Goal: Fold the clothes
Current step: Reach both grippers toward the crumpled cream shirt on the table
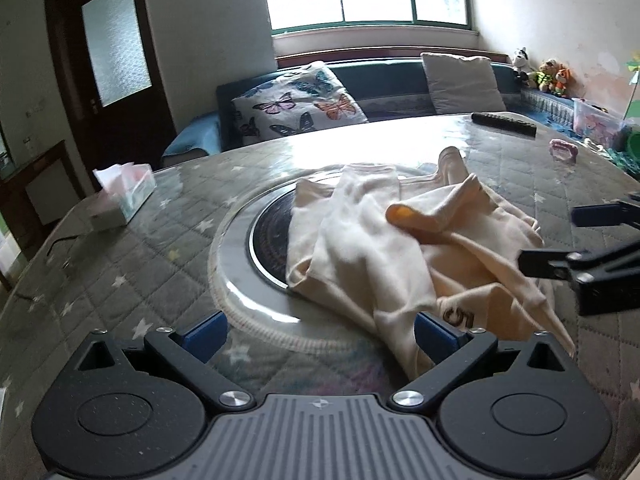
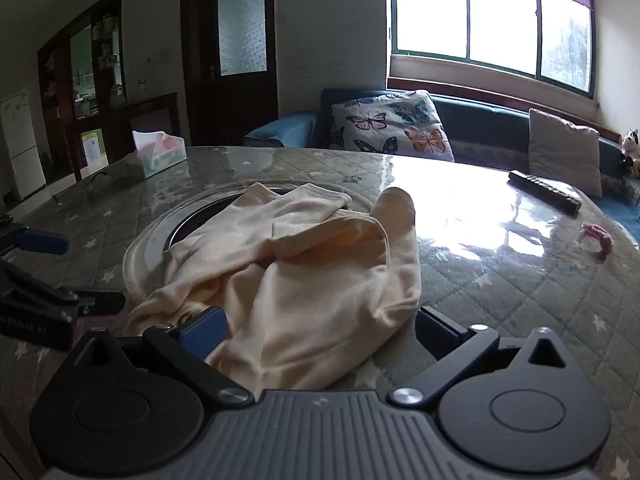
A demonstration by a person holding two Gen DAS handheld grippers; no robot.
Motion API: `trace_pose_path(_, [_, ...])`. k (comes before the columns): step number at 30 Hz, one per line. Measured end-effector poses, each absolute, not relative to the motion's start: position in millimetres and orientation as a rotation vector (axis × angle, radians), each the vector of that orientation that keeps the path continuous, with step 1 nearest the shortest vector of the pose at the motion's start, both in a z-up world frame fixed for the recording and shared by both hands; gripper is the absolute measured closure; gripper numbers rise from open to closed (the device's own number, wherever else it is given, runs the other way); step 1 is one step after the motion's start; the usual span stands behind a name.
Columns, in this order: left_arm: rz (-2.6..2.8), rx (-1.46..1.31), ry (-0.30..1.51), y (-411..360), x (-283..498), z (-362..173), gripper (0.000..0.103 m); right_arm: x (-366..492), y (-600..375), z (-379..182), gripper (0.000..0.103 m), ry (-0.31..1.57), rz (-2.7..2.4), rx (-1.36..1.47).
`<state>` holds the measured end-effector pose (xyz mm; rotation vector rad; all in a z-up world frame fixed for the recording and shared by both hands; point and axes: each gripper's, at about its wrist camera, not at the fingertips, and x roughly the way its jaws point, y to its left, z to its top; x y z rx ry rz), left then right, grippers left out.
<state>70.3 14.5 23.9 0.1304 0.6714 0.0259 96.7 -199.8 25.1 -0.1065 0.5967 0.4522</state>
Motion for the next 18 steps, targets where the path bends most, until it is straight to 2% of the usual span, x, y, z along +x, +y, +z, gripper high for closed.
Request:
trace_pose_path(5, [-0.013,0.145,0.661,9.8,83.8,24.8,0.005,123.6,-192.0,24.6,0.012,0.622,0.464,-0.108])
trace_pose_path(13, [-0.058,0.133,0.678,10.8,106.7,21.3,0.013,159.3,-175.0,19.4,0.032,0.669,0.529,-0.112])
trace_pose_path(15, [-0.069,0.137,0.679,9.9,110.1,20.4,0.014,168.8,-170.6,16.6,0.045,0.696,0.549,-0.105])
trace_pose_path(18, [-0.09,0.144,0.681,8.4,115.1,19.7,0.015,180.2,-165.1,14.6,0.055,0.716,0.564,-0.104])
